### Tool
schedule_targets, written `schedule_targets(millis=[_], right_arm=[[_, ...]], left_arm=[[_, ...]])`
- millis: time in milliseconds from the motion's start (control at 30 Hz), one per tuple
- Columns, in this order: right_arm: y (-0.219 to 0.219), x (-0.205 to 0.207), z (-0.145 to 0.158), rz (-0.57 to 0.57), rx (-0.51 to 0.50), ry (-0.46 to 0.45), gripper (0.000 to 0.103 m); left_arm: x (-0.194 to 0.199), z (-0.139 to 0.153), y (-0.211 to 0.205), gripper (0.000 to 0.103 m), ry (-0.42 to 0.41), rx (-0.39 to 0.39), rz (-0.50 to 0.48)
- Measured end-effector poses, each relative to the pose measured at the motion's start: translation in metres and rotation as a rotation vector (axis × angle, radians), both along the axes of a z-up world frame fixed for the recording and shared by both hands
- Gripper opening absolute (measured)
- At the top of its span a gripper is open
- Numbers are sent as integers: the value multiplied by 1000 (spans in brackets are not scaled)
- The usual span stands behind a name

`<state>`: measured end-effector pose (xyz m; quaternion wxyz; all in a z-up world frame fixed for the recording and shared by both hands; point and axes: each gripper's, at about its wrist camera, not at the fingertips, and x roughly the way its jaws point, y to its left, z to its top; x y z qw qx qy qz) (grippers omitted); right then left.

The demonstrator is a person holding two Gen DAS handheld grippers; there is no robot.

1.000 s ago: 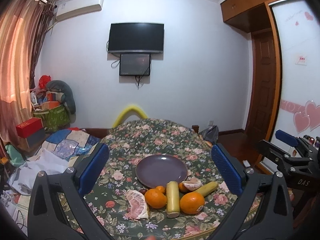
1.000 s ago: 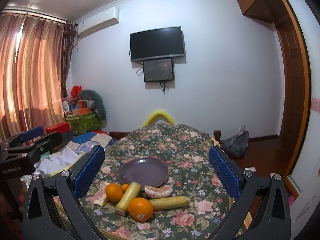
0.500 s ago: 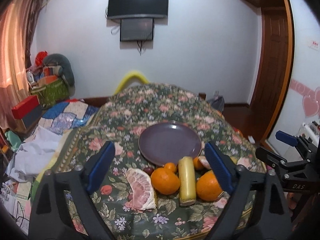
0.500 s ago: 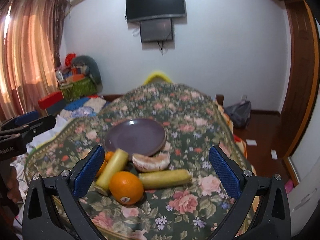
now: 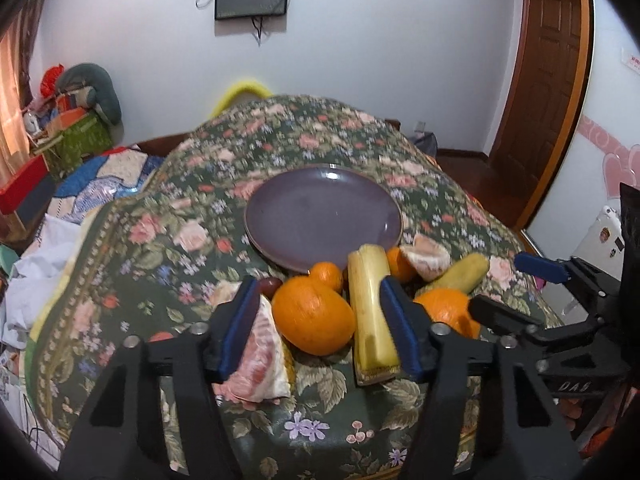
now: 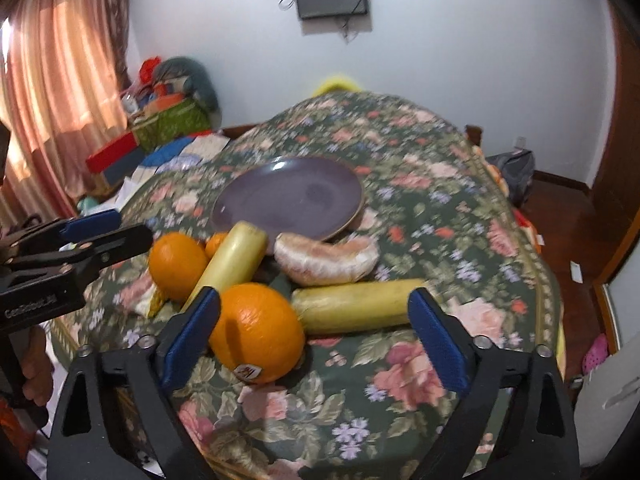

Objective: Organize fruits
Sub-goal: 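Grasp a large orange with the left tool while the right tool grasps the stickered orange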

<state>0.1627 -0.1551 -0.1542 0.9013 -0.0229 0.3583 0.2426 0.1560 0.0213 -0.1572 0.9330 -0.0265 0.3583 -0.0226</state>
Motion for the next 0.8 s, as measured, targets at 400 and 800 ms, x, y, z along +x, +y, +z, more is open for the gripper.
schedule_targets(millis=[400,800], right_arm=[[31,6,-28,69,-42,83,85],[39,5,-34,104,-34,106,65]], left_arm=[[5,-21,7,55,55,-18,10],[8,-28,8,55,86,-15,21]])
